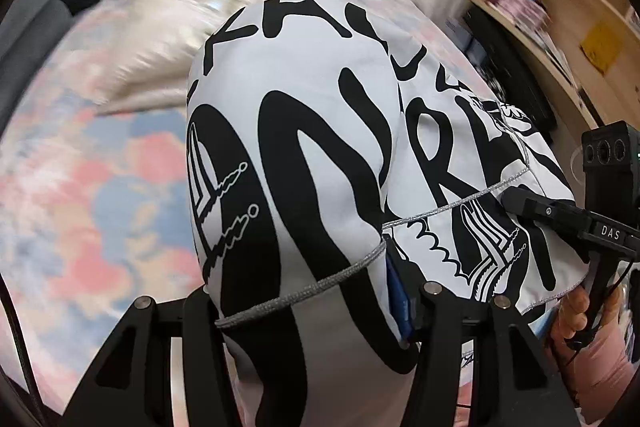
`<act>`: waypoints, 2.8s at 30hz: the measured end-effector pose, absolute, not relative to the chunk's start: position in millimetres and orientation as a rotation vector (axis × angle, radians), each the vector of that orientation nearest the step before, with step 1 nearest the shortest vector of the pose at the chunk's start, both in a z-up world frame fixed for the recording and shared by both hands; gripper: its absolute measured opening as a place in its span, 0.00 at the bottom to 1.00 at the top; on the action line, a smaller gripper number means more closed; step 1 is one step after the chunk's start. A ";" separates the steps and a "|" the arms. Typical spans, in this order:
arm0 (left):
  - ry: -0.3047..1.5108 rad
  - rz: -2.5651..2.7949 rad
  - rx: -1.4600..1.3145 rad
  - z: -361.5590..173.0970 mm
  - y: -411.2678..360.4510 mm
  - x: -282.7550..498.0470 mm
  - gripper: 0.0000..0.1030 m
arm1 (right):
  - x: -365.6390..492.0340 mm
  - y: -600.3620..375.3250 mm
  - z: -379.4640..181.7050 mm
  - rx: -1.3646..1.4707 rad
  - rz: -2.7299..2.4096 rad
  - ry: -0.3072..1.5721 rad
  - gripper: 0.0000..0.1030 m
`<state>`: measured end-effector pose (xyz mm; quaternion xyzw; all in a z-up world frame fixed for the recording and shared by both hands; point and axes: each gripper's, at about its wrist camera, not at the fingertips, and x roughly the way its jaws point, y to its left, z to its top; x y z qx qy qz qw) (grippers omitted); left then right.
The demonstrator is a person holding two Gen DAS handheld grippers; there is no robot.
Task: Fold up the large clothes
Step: 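Grasp the jacket bundle with both grippers and carry it onto the cream puffer jacket, then release the bundle on the puffer jacket and withdraw both grippers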
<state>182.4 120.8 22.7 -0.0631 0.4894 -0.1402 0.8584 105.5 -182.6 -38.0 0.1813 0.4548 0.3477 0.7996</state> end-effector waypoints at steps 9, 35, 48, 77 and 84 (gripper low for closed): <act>0.955 -0.220 -0.117 93.8 222.1 297.4 0.51 | 122.4 -154.9 -39.2 0.363 0.833 0.903 0.25; 1.067 -0.029 -0.266 -40.7 349.4 661.1 1.00 | 241.6 -216.2 -96.8 0.639 0.686 0.940 0.39; 0.974 -0.001 -0.219 -52.5 333.2 631.5 1.00 | 238.5 -211.2 -104.7 0.593 0.651 0.958 0.49; 0.745 0.035 -0.042 129.7 190.8 320.4 1.00 | -37.5 -303.6 98.9 0.151 0.523 0.903 0.74; 0.715 -0.011 -0.029 147.4 148.5 266.3 1.00 | -93.9 -333.8 132.7 0.076 0.471 0.840 0.77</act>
